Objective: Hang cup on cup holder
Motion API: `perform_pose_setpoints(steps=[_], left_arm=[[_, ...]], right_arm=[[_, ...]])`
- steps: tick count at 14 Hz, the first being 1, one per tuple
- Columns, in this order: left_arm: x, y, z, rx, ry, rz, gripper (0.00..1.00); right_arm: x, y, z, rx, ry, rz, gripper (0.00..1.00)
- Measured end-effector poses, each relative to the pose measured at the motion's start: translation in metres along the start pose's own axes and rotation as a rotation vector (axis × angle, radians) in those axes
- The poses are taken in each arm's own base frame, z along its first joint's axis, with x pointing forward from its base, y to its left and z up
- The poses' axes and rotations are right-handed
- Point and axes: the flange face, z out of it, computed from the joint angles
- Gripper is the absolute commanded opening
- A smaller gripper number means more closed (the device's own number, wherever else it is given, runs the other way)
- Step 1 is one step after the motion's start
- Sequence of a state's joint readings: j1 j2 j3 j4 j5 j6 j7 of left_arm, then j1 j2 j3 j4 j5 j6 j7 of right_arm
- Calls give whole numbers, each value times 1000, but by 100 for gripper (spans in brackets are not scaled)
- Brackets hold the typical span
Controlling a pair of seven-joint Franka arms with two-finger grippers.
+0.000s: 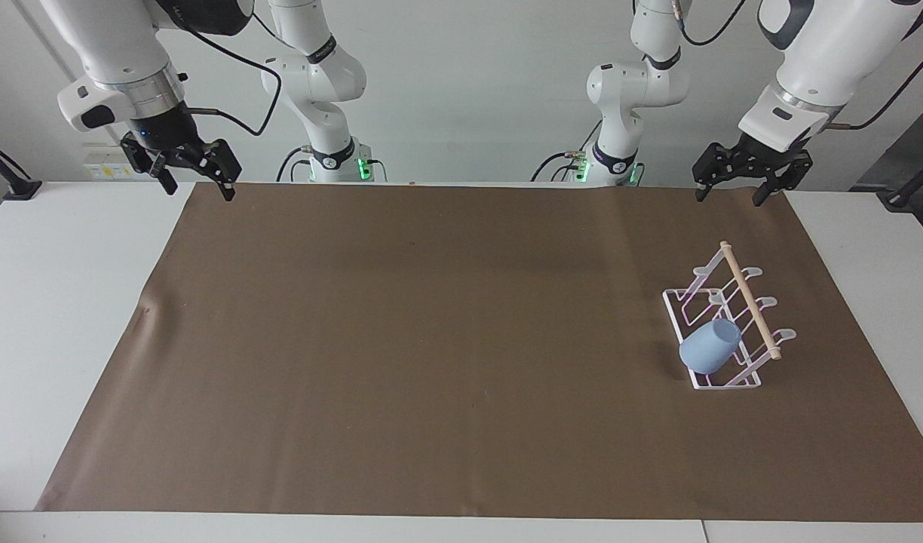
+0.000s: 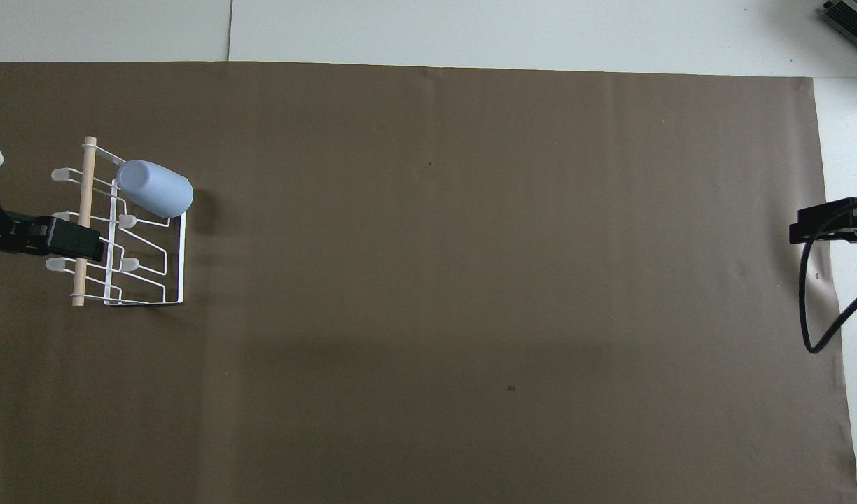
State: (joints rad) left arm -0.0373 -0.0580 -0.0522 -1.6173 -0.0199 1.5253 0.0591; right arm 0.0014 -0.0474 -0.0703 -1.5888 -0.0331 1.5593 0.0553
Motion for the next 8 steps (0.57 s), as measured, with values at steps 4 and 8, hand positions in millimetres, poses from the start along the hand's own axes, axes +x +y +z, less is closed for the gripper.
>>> perform_pose_setpoints(steps=[4, 8], left_arm=[[7, -1, 1, -2, -6, 2, 100], [9, 1, -1, -2, -2, 6, 100]], right_arm=[[-3, -16, -4, 1, 8, 22, 100], [-3, -16, -5, 1, 9, 23, 100]])
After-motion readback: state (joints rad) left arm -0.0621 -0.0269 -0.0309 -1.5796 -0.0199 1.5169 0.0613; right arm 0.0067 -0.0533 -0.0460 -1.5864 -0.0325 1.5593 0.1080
